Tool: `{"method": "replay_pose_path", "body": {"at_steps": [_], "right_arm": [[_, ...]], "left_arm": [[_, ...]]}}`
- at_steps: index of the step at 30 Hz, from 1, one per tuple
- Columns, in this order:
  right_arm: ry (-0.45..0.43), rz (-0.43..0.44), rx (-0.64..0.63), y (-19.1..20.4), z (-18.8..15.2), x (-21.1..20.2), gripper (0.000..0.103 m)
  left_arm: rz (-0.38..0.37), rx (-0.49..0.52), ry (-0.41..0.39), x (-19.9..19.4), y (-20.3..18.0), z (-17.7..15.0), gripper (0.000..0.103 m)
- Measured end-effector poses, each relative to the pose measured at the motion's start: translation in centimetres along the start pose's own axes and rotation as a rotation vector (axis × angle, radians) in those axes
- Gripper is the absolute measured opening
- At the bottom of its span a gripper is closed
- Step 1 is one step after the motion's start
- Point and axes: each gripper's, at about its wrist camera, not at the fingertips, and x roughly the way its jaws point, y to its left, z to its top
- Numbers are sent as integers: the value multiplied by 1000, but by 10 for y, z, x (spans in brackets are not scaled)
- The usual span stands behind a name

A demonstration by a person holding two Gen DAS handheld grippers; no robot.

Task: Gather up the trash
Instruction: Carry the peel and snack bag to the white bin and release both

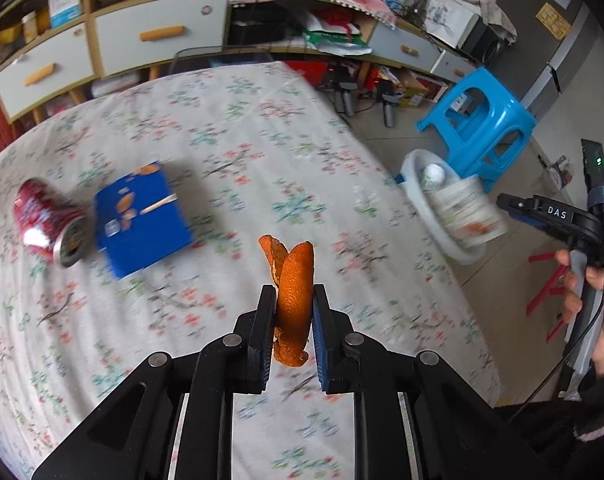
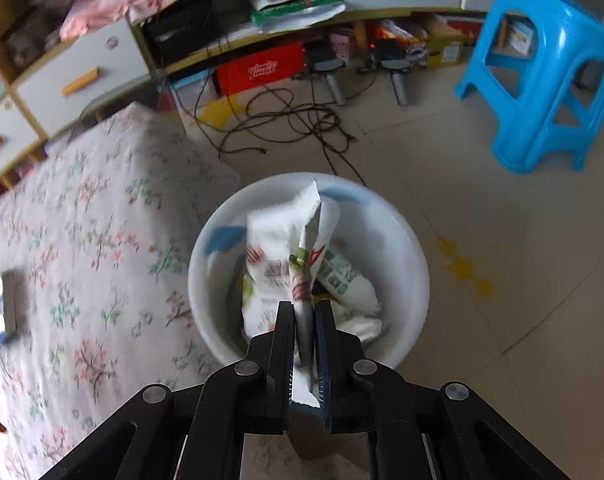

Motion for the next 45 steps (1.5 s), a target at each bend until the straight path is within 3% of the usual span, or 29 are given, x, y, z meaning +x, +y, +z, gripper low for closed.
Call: {"method": "replay_pose_path", "body": {"at_steps": [2,3,8,20,28,29,30,31,33,39,45], "right_arm": [[19,7,44,-11,0,4,47],[20,1,73,-18,1,3,49],[29,16,115,-32,3,-7,49],[24,-46,119,-75,-10,-26,50],[30,-69,87,-89,-15,-31,51],[28,-66,89,-91,-15,-31,51],[27,-61,94,-93,-15,-32,51],[27,-57,98,-94,-15,-33,51],[23,-51,106,-95,-14,-34,54],[10,-41,101,-90,-13,-38,63],[3,-37,95,-83,-14,-38,69]], "left_arm": [[-8,25,1,5,-15,5,18],[-13,44,3,9,-25,9,18],[-31,108,11,24,-63,25,18],[-97,204,17,67,-148,62,18],[-110,219,-26,77,-176,78,20],[-109,223,-41,76,-178,79,22],[-95,233,-52,75,-180,80,33],[-79,235,-51,75,-180,80,59],[-45,217,-56,73,-177,78,87],[9,218,-50,62,-160,71,88],[13,177,-27,51,-131,63,88]]}}
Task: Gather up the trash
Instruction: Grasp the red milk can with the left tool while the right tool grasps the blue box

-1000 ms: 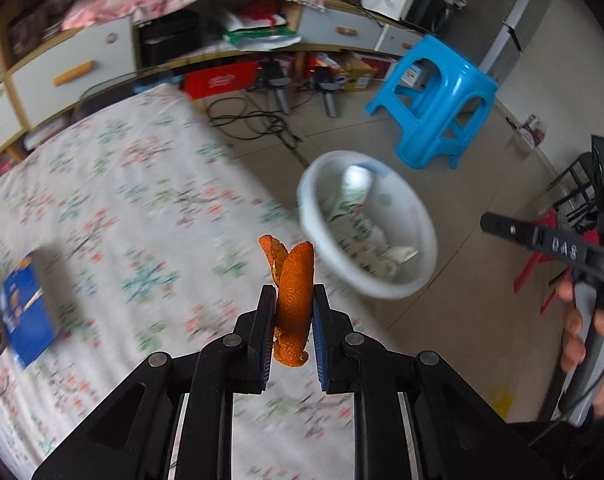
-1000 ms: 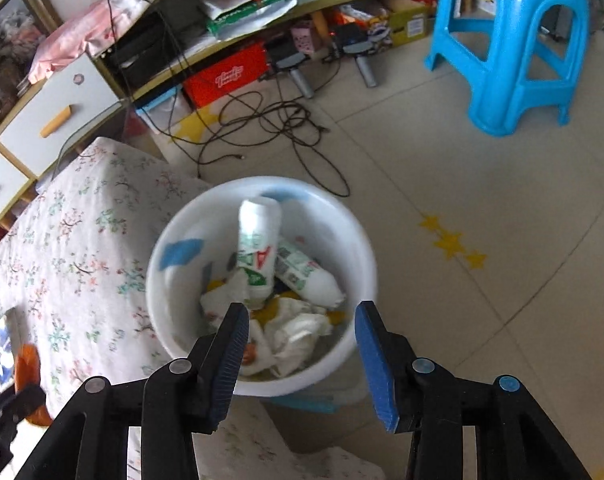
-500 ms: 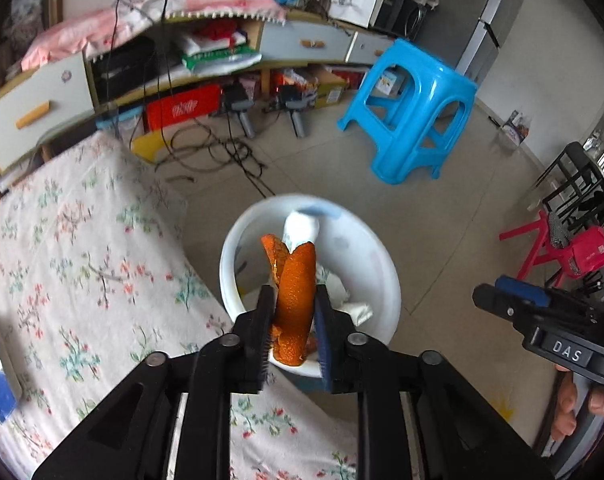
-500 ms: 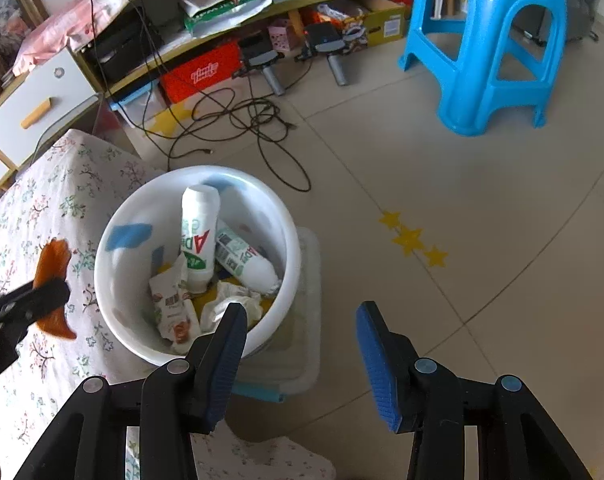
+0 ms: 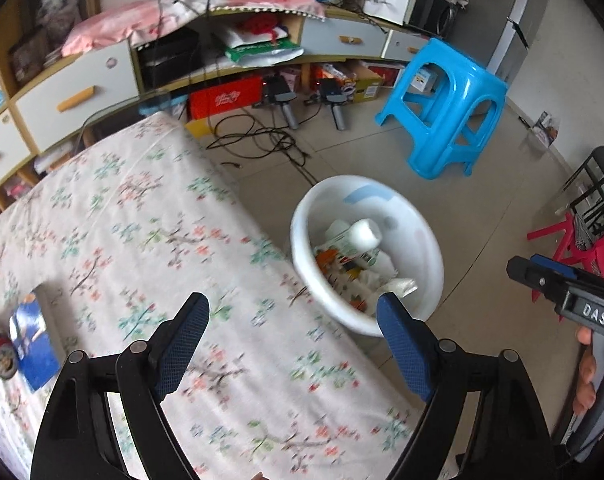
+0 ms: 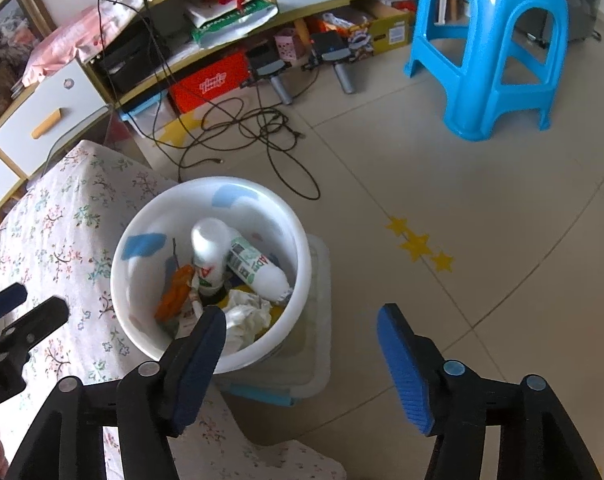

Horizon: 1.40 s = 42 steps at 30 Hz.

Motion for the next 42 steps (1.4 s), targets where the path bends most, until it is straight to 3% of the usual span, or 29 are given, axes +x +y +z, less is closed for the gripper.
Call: {"method": "replay_pose_path", "body": {"at_steps": [15,20,23,31,38,42], "right_arm": [[15,-10,-82,48,-6,8,73],[27,-12,-127,74,-10,16,75],[33,-19,-160,91,-13,21,77],[59,-27,-243,142,-18,41,78],[77,3,-285,190,-21,56,78],[96,43,-300,219,-27,64,82]], "left_arm": [[88,-96,25,-38,94,-53,89],[158,-151,9,-54,141,-69,100],[243,-189,-13,-63,171,-77,103],[338,-460,-30,-72,266,-87,103],[289,-633,-43,-56,310,-85,101],[232,-655,-33,-43,317,-81,89]]}}
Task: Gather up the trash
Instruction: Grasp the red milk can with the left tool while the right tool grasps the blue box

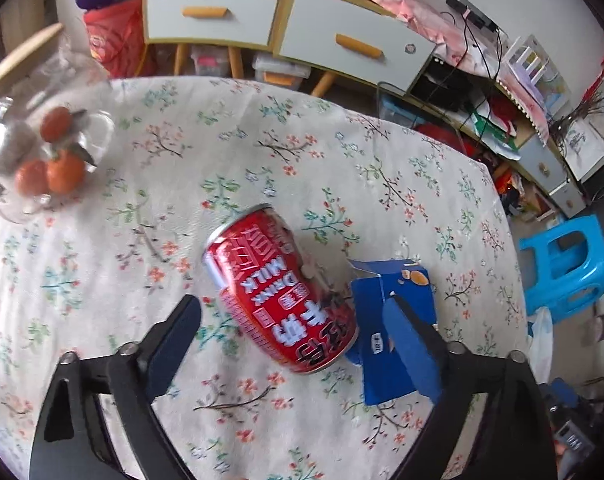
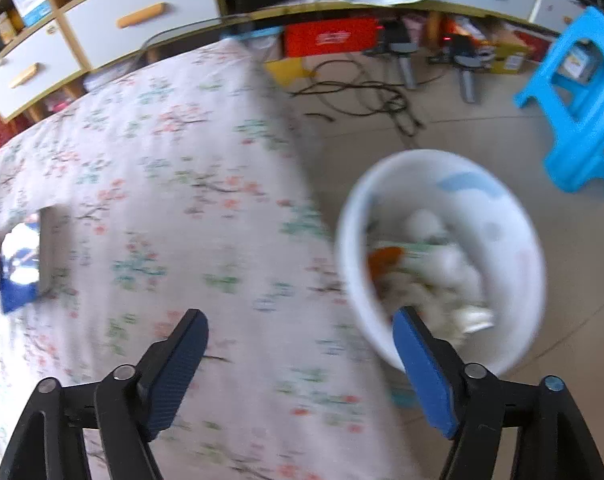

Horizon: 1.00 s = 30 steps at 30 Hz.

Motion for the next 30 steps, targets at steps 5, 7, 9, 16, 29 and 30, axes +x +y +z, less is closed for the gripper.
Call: {"method": "replay_pose_path", "body": {"at_steps": [5,7,9,16,29,30], "right_arm": [[20,5,-71,40,3,14,82],[26,7,-89,55,3,19,82],[34,17,-101,69,4,24,82],[34,64,-170,116,3,34,82],[30,189,-328,208,-4,54,87],[34,187,-335,214,-4,58,87]], "left_arm": [[-31,-14,20,10,2,4,55],[-53,-10,21,8,5,5,48],[-55,15,16,3,8,4,41],[-61,63,38,-15,28,-6,41],[-91,98,49,-53,72,-32,41],[-90,97,51,-55,76,-35,41]]}}
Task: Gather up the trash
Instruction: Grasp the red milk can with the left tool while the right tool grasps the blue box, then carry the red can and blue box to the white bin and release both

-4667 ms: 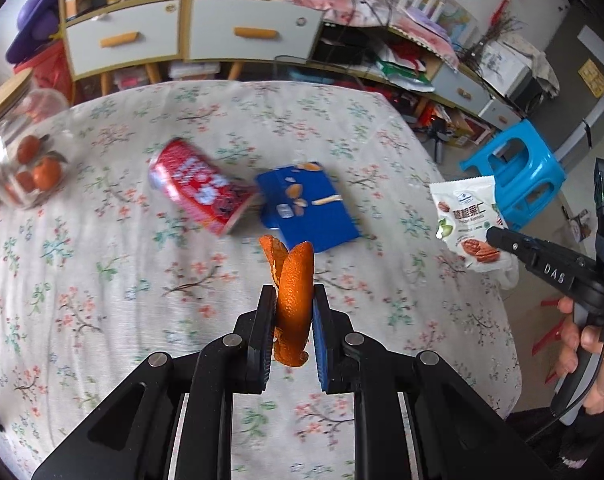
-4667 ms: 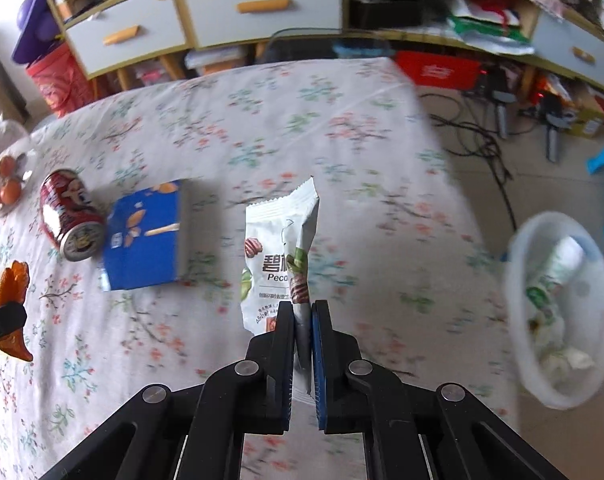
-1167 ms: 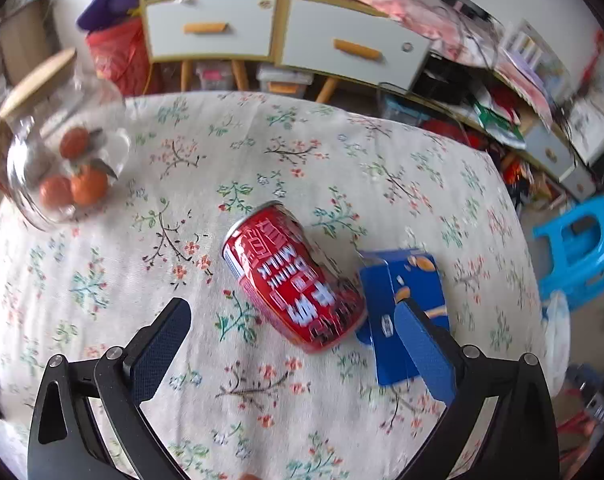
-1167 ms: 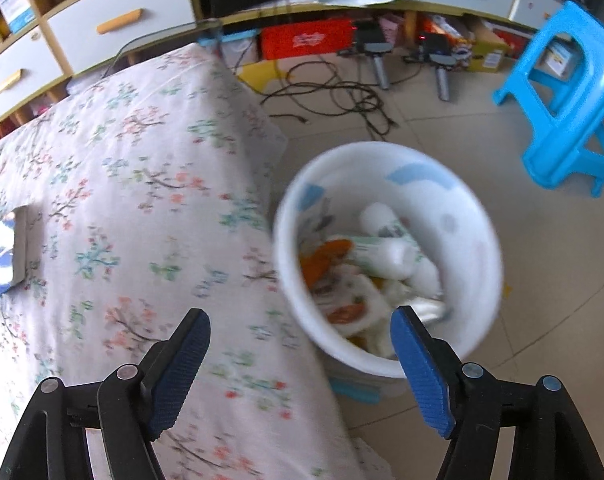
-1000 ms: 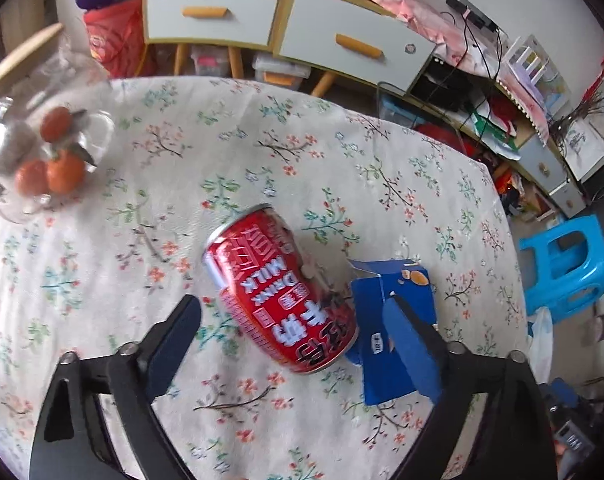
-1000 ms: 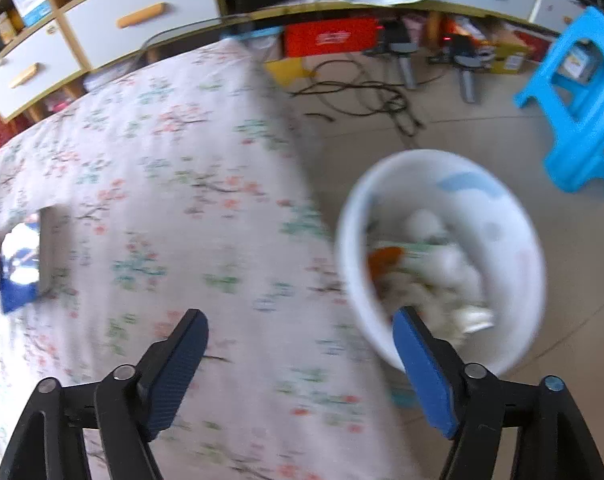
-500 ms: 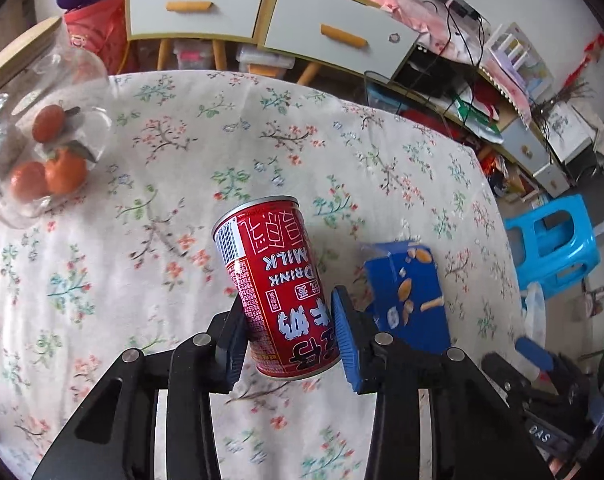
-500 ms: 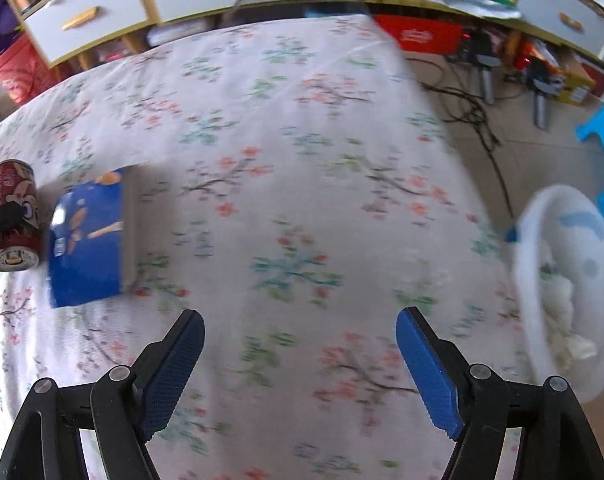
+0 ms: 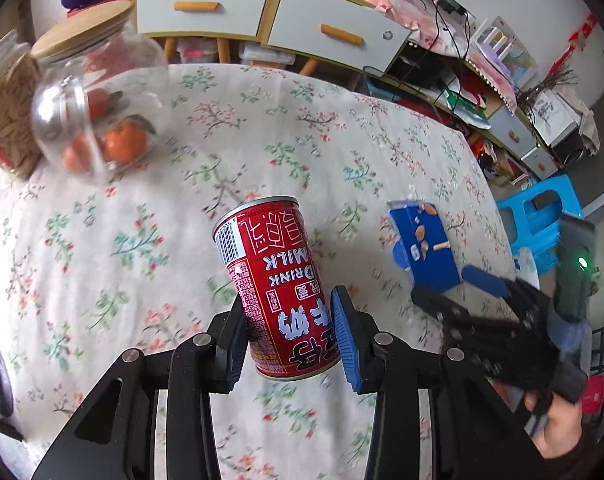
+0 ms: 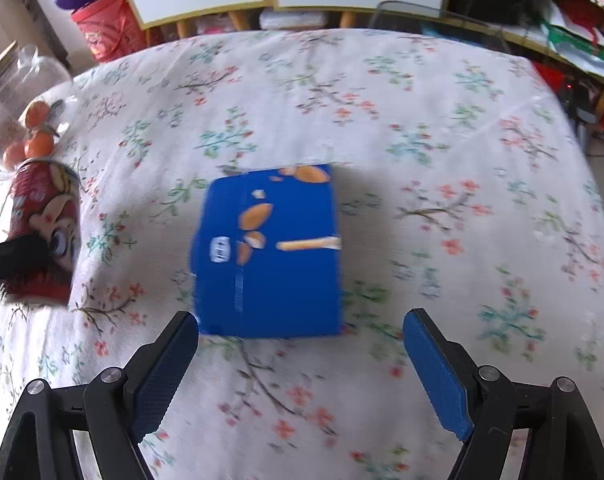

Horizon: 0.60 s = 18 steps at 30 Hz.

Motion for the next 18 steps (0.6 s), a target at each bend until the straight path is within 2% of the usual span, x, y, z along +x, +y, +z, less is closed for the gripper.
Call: {"method": "replay_pose_path", "body": {"at_steps": [6,13,16,17,18], "right_arm": [[9,-57,-34,13,6,18,87],[3,-61,-11,10,11,29,87],[-4,-69,-26,11,12,28,79],[-4,-72,-35,12,12,28,73],[-2,-78,-45,13,13,27,73]], "left_arm": [[1,-5,6,-5,12,-8,41],[4,-14,13,-5,15,-10,41],[2,-12,12,-7,14,-12,41],[1,-10,11,-7,13,-12,41],[-2,-9,10,-8,12,-12,41]]}}
